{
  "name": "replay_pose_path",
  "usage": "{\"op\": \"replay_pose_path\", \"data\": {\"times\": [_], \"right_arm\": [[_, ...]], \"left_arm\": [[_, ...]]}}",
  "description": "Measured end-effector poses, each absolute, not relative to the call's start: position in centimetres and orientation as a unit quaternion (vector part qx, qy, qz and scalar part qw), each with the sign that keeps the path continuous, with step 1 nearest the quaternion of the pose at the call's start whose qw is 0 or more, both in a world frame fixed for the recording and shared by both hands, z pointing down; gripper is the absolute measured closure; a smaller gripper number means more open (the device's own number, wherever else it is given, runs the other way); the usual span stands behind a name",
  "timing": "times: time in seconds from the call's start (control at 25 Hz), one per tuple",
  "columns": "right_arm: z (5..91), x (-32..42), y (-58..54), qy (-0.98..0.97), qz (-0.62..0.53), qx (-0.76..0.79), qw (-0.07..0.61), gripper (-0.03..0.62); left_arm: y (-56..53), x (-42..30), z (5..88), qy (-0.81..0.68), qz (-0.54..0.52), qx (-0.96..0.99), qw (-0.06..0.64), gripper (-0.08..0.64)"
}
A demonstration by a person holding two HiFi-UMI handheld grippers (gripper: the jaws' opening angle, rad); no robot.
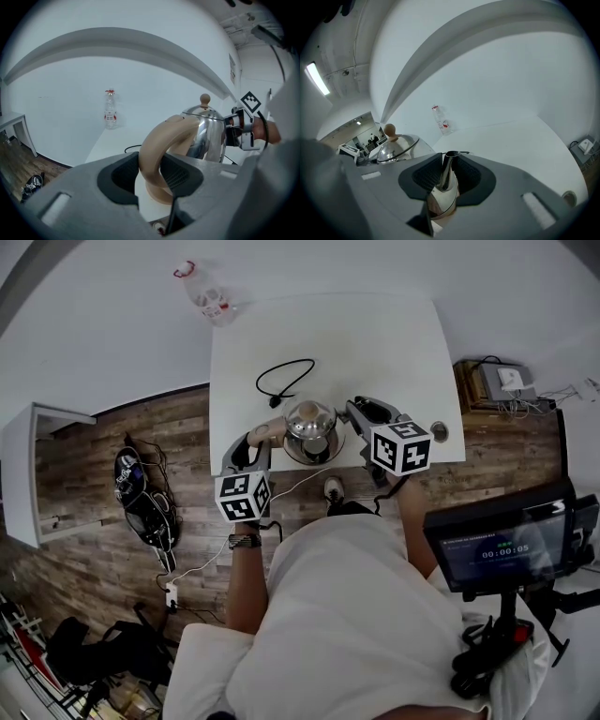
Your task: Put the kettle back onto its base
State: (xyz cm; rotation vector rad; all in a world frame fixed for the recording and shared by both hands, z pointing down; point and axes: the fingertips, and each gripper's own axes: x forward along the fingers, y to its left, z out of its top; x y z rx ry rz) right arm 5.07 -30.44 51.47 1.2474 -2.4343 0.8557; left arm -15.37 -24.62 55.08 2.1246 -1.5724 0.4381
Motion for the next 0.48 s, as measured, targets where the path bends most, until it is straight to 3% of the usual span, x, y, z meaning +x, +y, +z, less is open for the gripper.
{"op": "replay_pose_path", "data": {"times": [0.48], "right_arm": [[53.7, 3.9, -29.8, -0.843, 0.309, 0.411, 0.162, 0.509]], "left_arm": [[-23.5, -16.4, 57.0, -0.582, 0.169, 0.758, 0.242, 0.413]]}}
